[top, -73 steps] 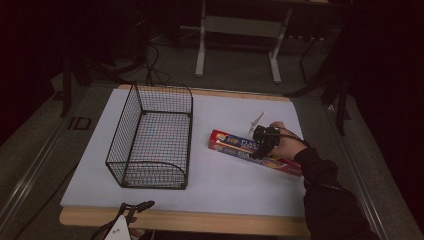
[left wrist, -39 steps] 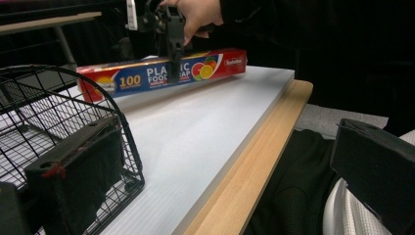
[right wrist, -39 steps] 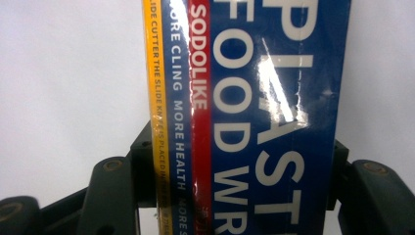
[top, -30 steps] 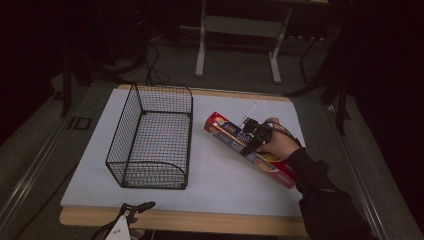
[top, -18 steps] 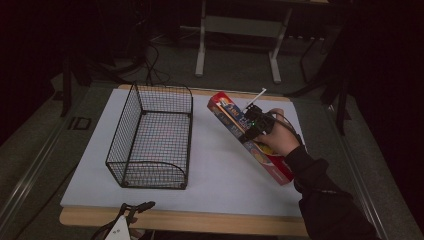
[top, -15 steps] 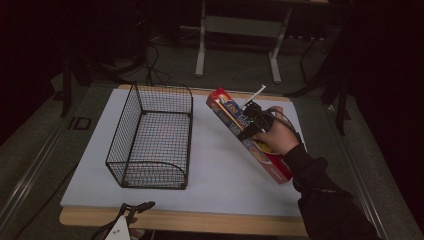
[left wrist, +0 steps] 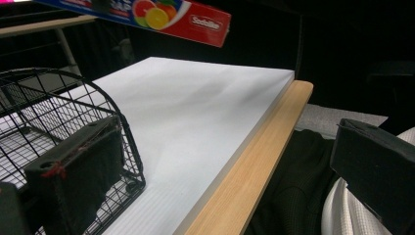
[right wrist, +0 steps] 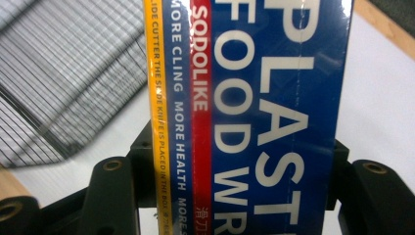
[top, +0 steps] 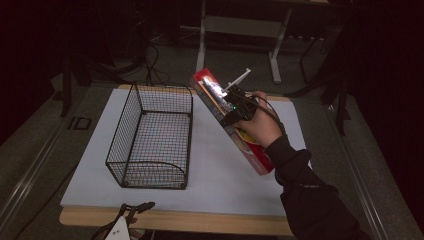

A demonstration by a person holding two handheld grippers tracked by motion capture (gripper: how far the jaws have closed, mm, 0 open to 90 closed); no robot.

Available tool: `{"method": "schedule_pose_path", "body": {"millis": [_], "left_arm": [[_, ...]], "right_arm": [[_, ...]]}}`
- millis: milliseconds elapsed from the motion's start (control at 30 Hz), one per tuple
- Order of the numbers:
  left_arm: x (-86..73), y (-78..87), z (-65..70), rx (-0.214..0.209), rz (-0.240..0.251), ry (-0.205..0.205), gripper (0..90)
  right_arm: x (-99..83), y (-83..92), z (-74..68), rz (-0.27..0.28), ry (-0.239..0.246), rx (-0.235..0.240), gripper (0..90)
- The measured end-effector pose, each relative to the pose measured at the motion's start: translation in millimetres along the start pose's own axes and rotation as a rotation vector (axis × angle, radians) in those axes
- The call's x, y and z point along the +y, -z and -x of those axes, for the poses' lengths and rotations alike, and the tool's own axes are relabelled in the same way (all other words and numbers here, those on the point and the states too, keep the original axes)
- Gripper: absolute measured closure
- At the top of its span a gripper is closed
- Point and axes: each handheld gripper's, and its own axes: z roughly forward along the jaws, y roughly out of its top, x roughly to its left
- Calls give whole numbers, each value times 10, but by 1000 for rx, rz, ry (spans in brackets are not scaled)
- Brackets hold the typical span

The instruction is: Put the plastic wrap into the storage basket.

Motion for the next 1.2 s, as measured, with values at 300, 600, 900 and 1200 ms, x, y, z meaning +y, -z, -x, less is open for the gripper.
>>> {"method": "schedule_pose_path", "body": {"millis": [300, 600, 900, 1200], "left_arm": [[1, 11, 2, -4, 3, -4, 1], [-4, 12, 1, -9, -1, -8, 1], [-1, 23, 5, -10, 8, -9, 1], [1, 40, 1, -14, 15, -7, 1]], "right_arm": [[302, 115, -201, 49, -23, -2, 400], [572, 207, -448, 135, -21, -23, 399], [837, 243, -725, 205, -15, -1, 400], [1078, 87, -1041, 278, -17, 40, 400]]}}
